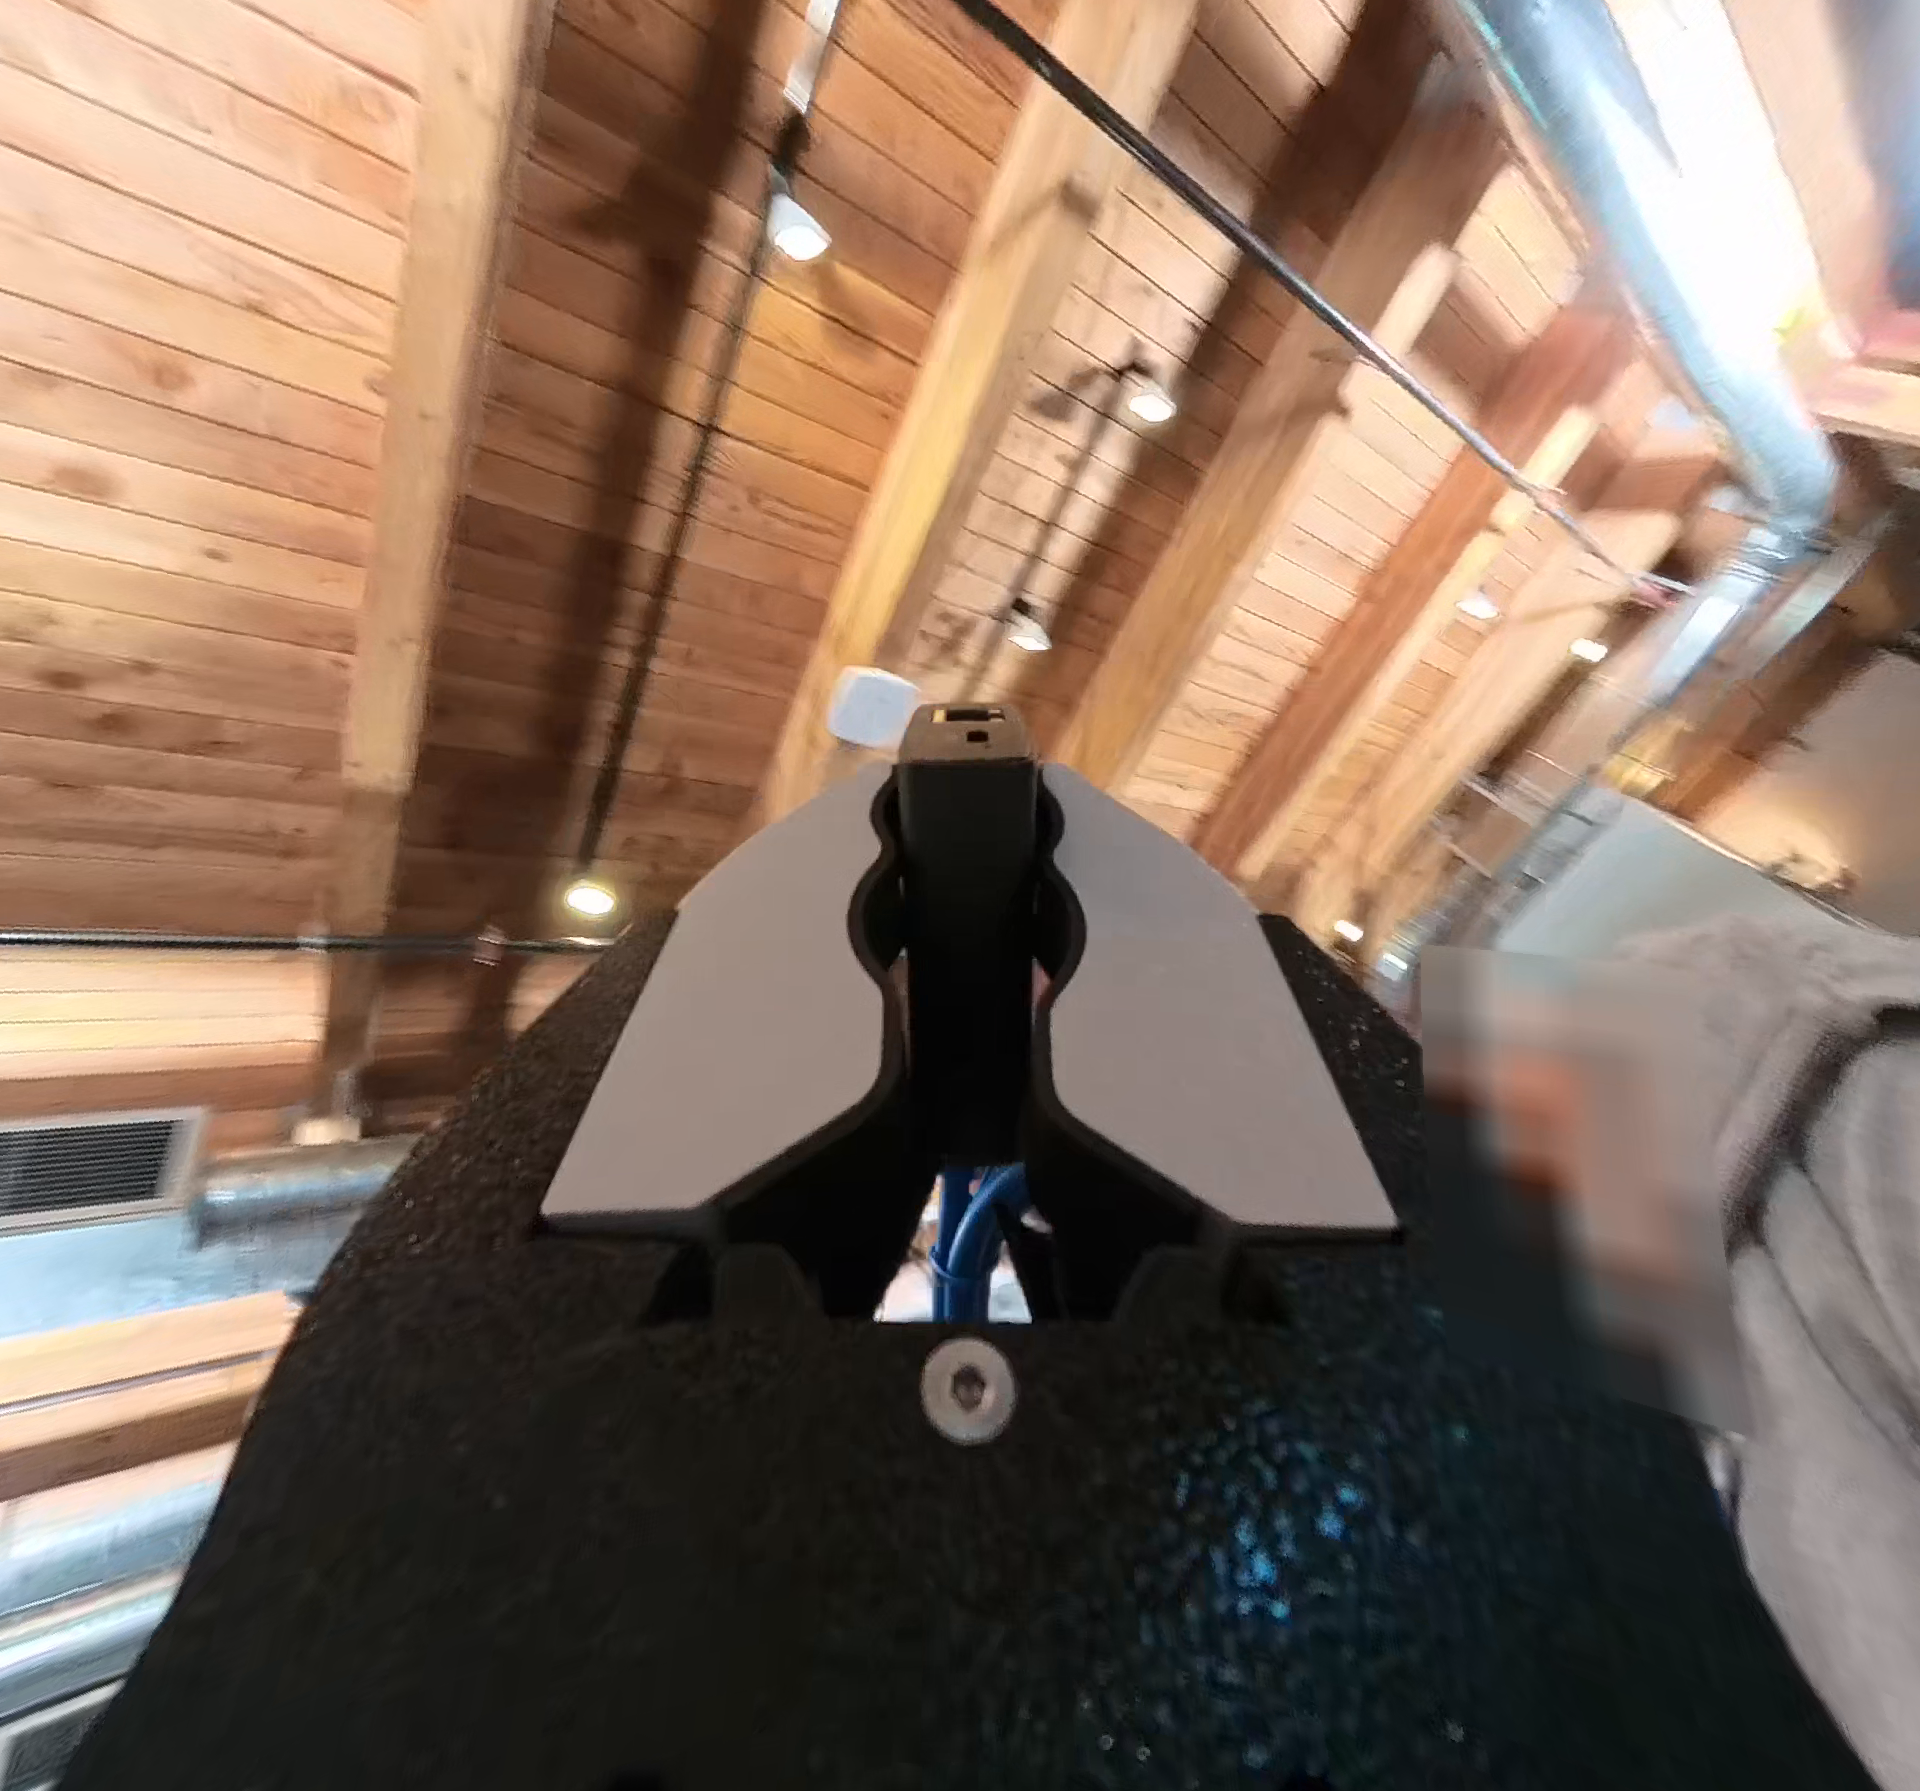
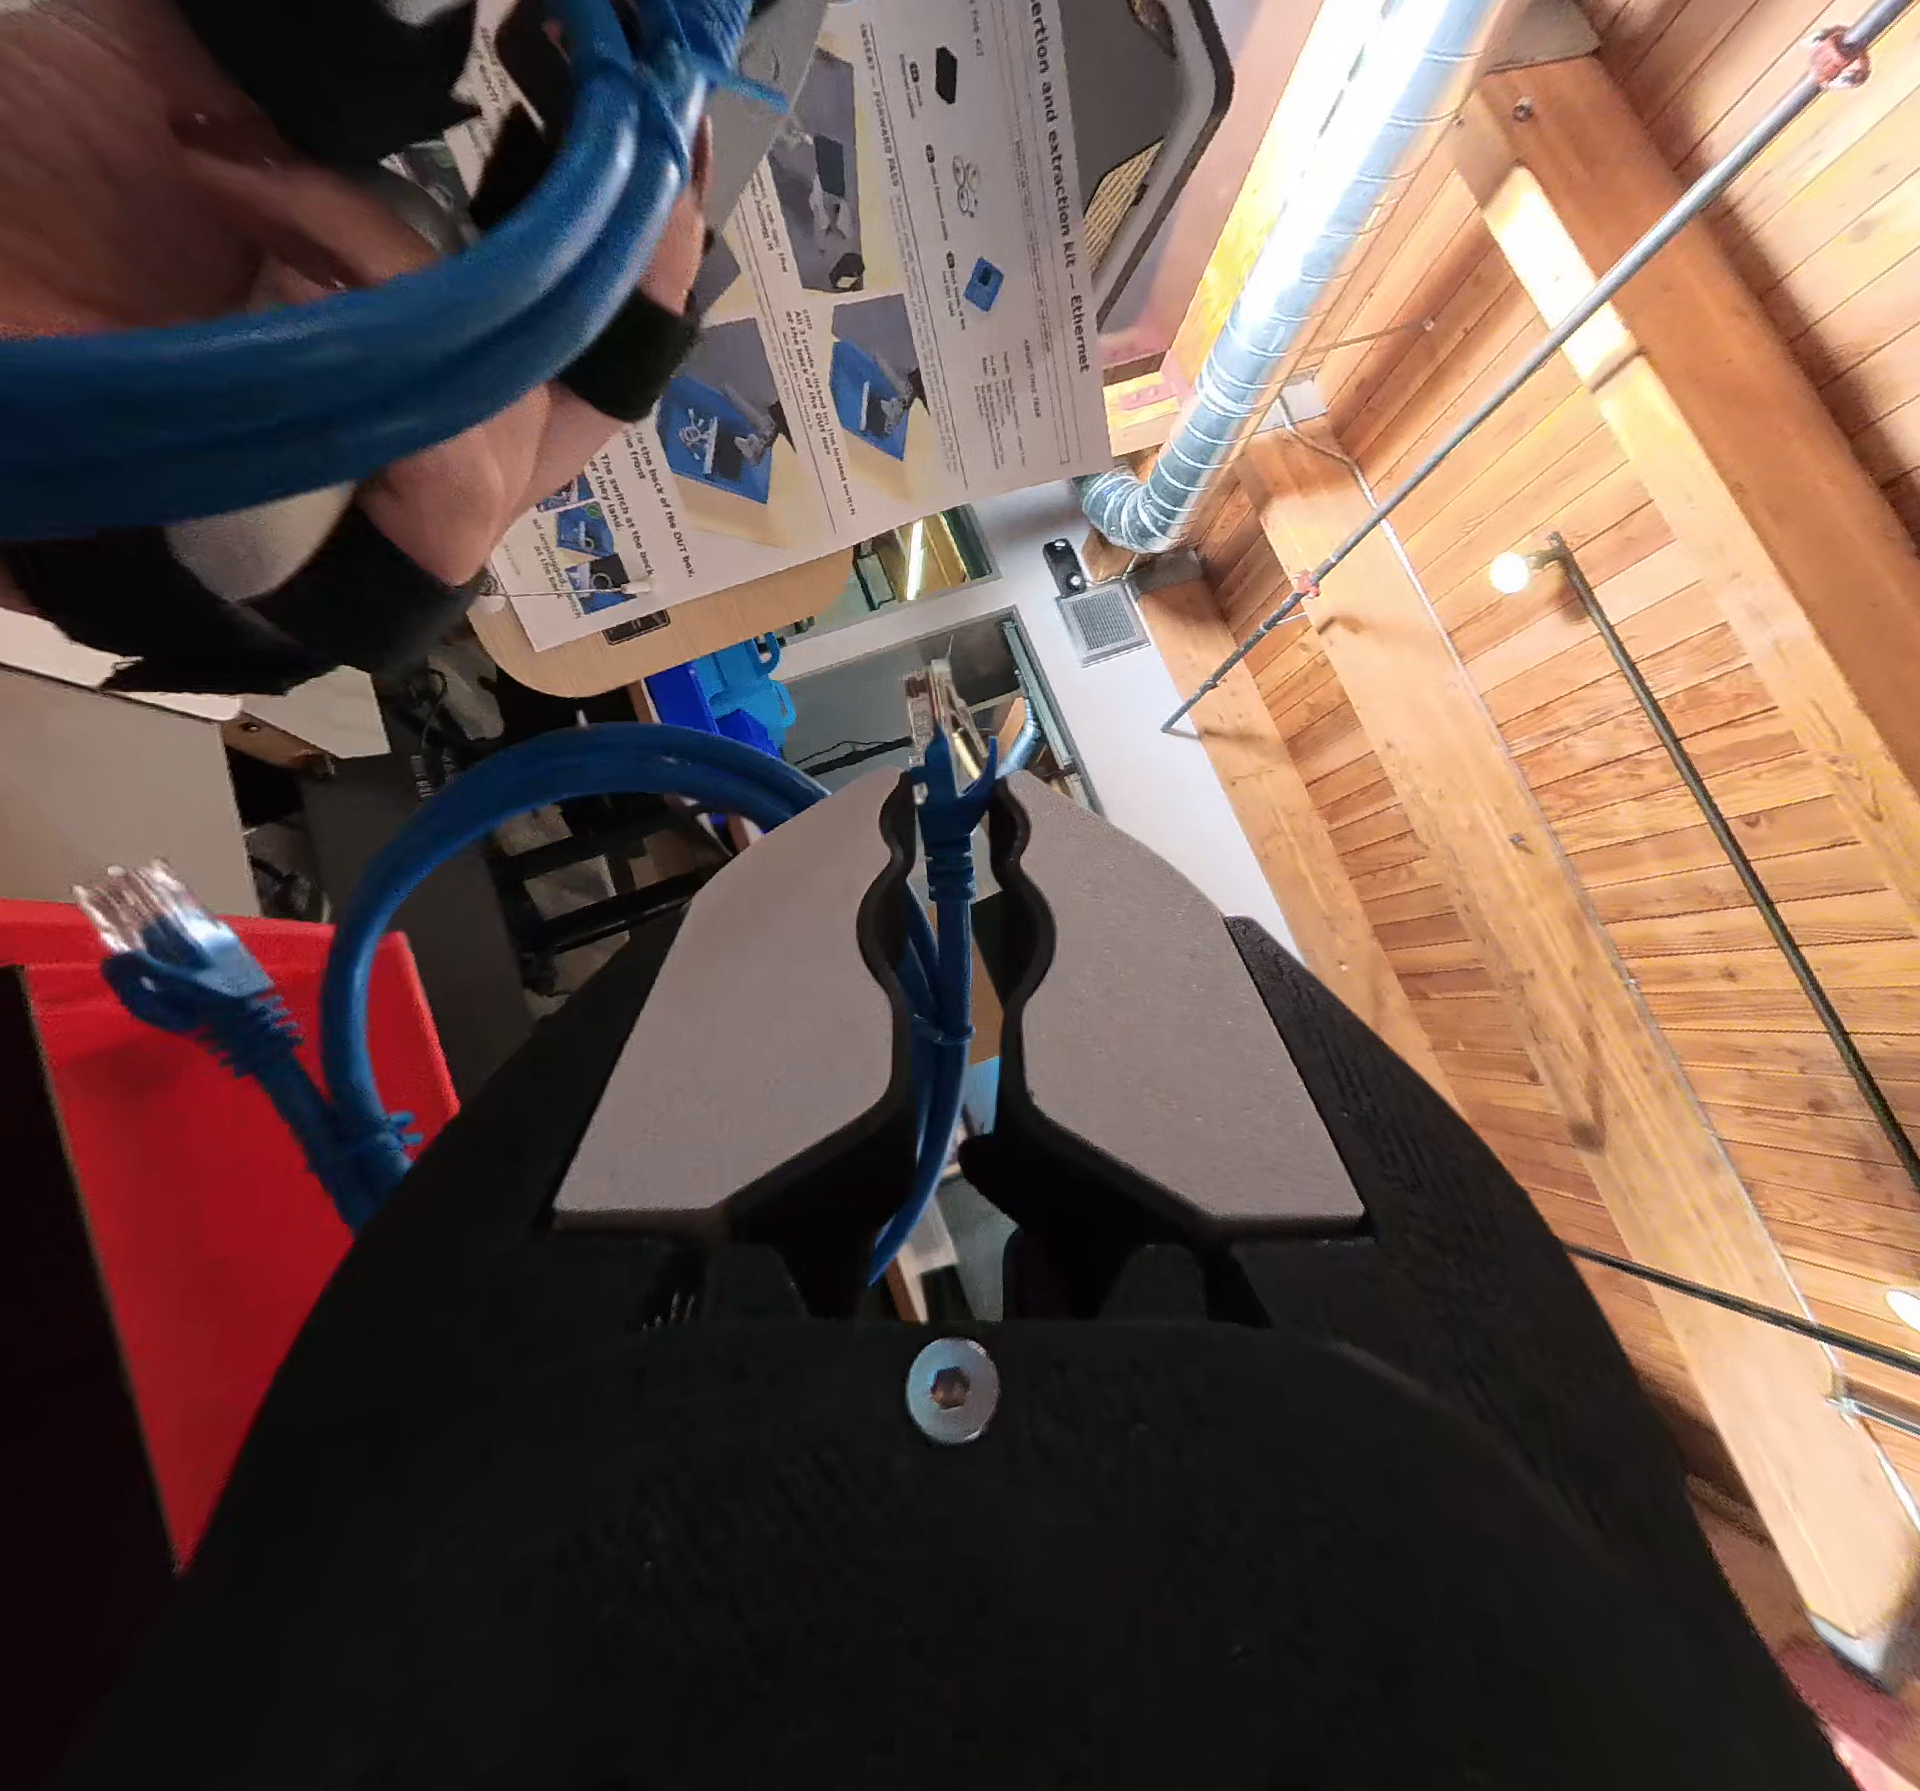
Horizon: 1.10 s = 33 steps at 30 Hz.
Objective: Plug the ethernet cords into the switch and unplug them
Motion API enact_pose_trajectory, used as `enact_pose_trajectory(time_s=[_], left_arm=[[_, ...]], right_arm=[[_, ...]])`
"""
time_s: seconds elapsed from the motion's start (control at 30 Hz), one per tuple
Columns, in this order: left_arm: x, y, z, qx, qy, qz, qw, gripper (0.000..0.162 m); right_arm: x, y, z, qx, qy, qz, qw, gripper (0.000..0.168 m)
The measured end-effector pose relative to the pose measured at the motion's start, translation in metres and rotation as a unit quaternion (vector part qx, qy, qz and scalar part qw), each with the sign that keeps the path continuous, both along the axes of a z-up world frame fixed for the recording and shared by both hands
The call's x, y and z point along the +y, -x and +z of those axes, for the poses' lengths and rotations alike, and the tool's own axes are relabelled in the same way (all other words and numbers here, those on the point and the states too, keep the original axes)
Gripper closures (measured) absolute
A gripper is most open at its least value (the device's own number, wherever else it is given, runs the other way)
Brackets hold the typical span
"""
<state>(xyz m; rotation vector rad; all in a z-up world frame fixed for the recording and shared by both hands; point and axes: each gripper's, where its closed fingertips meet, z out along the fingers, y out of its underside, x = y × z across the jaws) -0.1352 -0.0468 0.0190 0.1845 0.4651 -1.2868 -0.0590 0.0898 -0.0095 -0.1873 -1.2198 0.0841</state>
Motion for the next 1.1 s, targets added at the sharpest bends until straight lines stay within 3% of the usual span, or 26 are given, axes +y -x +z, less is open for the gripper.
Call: enact_pose_trajectory(time_s=[0.23,1.1], left_arm=[[-0.019,-0.039,-0.005,0.112,-0.071,-0.05,0.99,0.142],[-0.011,-0.049,-0.004,0.13,-0.053,-0.038,0.989,0.141]], right_arm=[[-0.007,-0.008,0.003,0.013,-0.033,0.007,0.999,0.156],[-0.01,-0.008,-0.004,-0.011,-0.022,0.047,0.999,0.156]])
